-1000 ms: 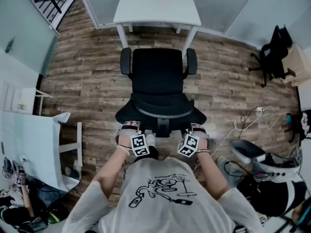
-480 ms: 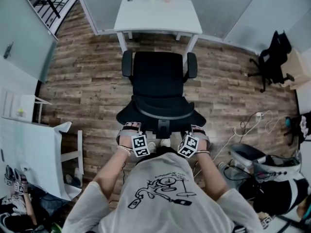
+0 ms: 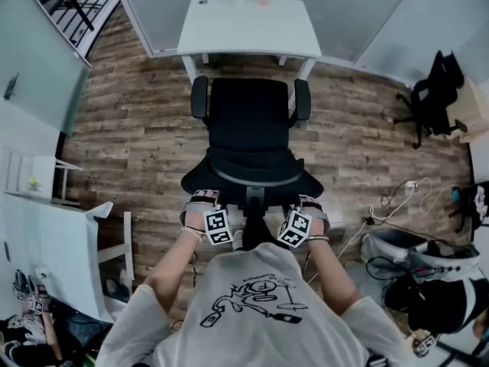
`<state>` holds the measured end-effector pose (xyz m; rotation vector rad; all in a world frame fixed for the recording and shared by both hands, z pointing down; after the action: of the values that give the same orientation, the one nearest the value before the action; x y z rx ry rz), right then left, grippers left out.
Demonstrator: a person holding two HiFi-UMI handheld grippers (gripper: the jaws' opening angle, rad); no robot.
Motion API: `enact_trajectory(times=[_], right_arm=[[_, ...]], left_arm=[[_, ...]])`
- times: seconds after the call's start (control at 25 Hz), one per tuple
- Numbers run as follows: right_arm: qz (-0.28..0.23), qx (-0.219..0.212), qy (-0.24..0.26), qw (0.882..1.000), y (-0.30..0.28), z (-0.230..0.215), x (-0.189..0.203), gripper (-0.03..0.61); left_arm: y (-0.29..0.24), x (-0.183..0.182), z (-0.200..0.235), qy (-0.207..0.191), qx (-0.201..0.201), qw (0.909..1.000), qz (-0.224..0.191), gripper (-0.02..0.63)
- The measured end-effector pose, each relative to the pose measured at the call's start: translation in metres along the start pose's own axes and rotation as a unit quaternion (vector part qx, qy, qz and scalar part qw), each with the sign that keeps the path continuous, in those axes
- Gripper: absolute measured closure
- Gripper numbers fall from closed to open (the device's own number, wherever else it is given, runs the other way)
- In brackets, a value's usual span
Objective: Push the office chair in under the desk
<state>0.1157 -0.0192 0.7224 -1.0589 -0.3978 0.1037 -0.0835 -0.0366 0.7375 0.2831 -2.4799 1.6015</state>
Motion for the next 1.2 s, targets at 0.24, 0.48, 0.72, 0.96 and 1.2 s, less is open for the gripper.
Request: enact_trajectory(times=[0.24, 0.48, 0.72, 0.96, 1.2], right_arm=[[0.0, 0.0, 0.002, 1.0, -0.017, -0.024, -0.007, 0.425], [-0.005, -0.006, 0.002, 1.0, -0.033, -0.056, -0.017, 0.425], [-0.007, -0.015, 0.002, 1.0, -0.046, -0.08, -0.023, 0.425], [-0.011, -0.019, 0.004, 1.0, -0.06, -0.104, -0.028, 0.425], [-0.016, -0.022, 0.008, 1.0, -0.074, -0.13, -0.031, 0.425]], left_arm=[[-0.013, 0.003, 0.028, 0.002, -0.003, 1.0, 0.005, 0.491], [-0.028, 0.003, 0.06, 0.007, -0.002, 0.9999, 0.01, 0.491], [-0.04, 0.003, 0.087, 0.012, -0.005, 0.9998, 0.016, 0.491], [-0.051, 0.003, 0.111, 0.016, -0.002, 0.9996, 0.022, 0.491], [-0.065, 0.0, 0.136, 0.023, -0.003, 0.9992, 0.032, 0.491]])
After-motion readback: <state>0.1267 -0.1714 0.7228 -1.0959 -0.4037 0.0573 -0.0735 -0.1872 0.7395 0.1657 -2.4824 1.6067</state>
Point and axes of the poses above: the fingertips, and each gripper's own axes: y backward along the fingers, z to its left, x out of its underside, the point moved 1 cm from there along y, backward along the fingers, and after that the axes turned 2 degrees about x, right-handed, at the moved point
